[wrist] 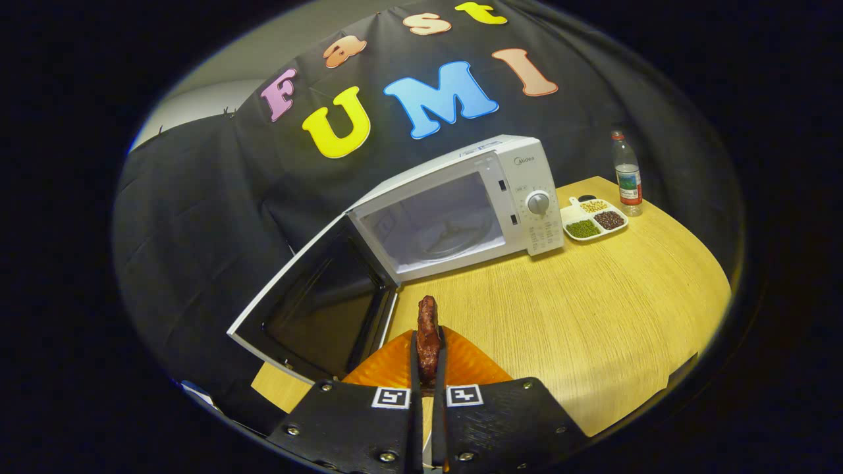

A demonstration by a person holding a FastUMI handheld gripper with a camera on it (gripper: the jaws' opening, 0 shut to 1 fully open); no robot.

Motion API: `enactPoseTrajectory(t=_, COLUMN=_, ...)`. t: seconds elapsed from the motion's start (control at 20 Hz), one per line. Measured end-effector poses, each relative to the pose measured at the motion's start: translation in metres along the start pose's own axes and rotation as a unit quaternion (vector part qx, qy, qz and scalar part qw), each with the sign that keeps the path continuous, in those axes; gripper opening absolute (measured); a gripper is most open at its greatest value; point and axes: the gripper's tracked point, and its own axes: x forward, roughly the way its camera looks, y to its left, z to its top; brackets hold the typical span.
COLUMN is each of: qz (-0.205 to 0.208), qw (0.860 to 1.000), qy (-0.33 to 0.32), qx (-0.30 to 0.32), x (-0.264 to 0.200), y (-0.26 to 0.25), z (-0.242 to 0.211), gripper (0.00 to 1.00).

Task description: Open the microwave, put the food inside, and close the microwave door.

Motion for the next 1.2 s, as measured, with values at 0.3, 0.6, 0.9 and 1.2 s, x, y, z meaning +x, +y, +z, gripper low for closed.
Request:
enactPoseTrajectory(t=0.3, qz=0.010, qw=1.000, qy=-0.018, qx=0.004, x=0.049, y=0.006, z=0.036, gripper=0.06)
enactPoseTrajectory(t=0.6, qz=0.006, qw=0.999, qy=-0.034, qx=-0.008, x=0.103, y=0.006, z=0.056, gripper=0.06)
enactPoseTrajectory(t=0.9, qz=0.002, qw=0.999, qy=-0.051, qx=-0.005, x=0.156, y=-0.001, z=0.069, gripper=0.06)
enactPoseTrajectory(t=1.2, qz=0.005, qw=0.998, qy=-0.067, qx=0.005, x=0.208, y=-0.007, z=0.081, gripper=0.06)
